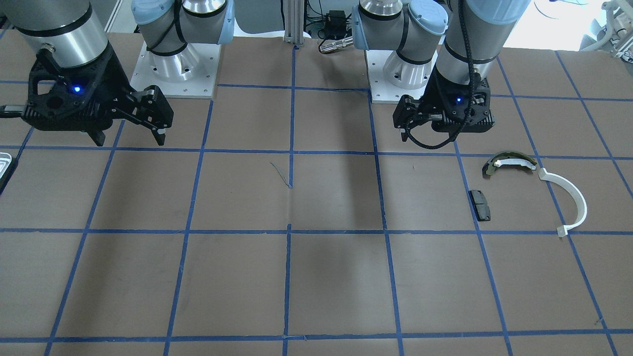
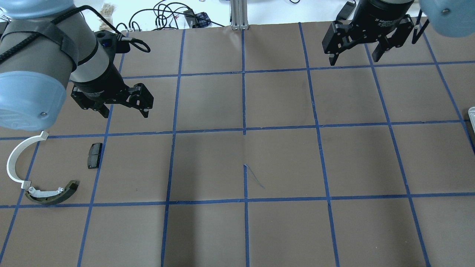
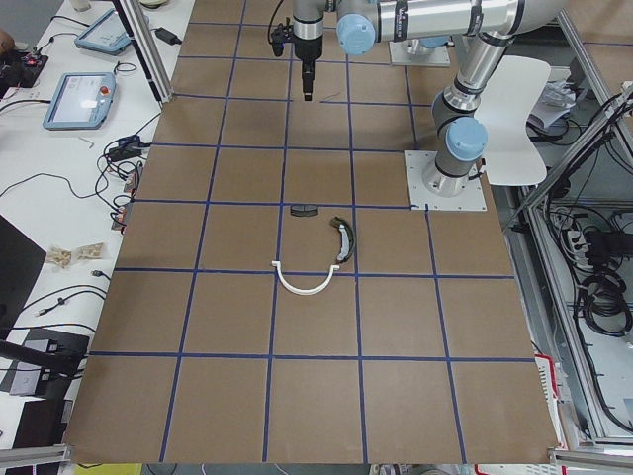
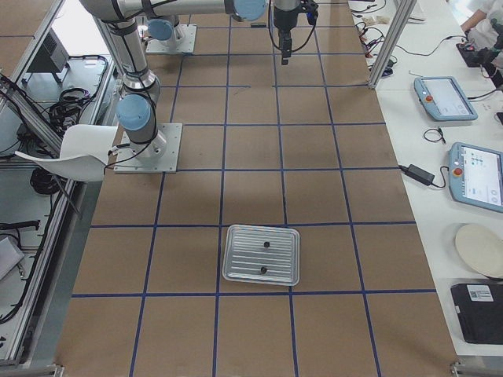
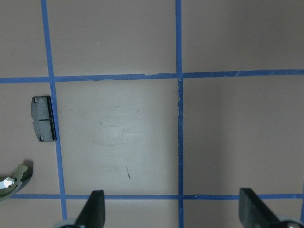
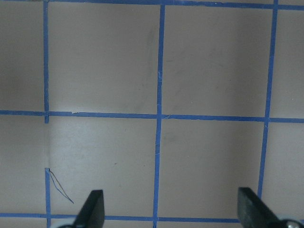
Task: Place bearing gear from tray to pile
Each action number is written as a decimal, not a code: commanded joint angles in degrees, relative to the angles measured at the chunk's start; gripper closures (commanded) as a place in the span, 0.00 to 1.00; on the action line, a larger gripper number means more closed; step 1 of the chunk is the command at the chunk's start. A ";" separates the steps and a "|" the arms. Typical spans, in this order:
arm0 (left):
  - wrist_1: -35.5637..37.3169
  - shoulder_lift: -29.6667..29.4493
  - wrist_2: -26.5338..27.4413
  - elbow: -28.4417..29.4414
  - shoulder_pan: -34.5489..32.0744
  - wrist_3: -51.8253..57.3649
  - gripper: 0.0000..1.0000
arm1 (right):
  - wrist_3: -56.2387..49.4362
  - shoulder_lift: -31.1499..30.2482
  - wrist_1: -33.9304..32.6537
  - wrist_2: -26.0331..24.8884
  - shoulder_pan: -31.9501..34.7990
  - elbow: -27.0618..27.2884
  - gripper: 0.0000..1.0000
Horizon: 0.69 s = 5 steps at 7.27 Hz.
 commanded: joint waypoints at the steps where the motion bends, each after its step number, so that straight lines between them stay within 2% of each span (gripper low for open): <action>1: 0.65 -0.14 -0.12 -0.16 -0.02 0.04 0.00 | -0.01 0.02 0.05 0.06 -0.13 0.15 0.00; 5: -0.49 0.37 0.05 -0.59 -0.20 0.04 0.00 | -0.01 -0.07 -0.04 0.23 -0.13 -0.29 0.00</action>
